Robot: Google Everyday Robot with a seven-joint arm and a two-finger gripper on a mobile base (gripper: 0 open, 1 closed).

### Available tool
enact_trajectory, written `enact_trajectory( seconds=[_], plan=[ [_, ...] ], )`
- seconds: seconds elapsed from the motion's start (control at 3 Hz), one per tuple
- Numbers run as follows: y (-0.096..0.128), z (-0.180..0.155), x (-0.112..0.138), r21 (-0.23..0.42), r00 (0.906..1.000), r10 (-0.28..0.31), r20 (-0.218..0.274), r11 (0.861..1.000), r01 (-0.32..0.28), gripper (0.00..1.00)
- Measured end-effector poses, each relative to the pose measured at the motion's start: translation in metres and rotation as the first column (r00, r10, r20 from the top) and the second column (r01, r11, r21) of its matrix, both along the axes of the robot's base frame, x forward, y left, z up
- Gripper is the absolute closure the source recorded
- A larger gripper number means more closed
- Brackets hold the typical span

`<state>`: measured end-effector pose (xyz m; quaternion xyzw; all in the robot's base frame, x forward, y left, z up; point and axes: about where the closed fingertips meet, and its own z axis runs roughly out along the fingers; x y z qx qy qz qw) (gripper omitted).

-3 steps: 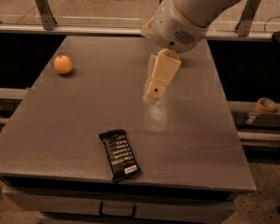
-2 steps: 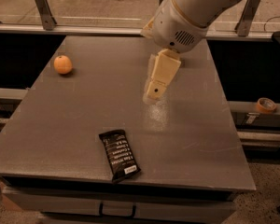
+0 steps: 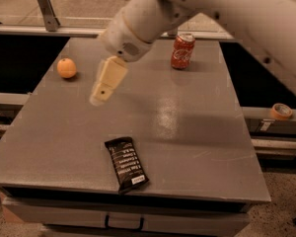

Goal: Pick orange

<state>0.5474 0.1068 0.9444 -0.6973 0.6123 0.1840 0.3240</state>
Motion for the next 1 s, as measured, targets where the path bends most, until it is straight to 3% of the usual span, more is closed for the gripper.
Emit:
enact_trajectory(
  seconds=[0.33,0.67,1.0],
  plan=[
    [0.083,-0.012,0.033,0.136,0.9988,0.048,-0.003,0.99,-0.047,0.0],
    [0.082,-0.012,0.033,0.136,0.9988,0.048,-0.003,0.99,-0.047,0.0],
    [0.092,-0.019,0.047,0.179,1.0,0.009,0.001,0.984,-0.009,0.0]
  ],
)
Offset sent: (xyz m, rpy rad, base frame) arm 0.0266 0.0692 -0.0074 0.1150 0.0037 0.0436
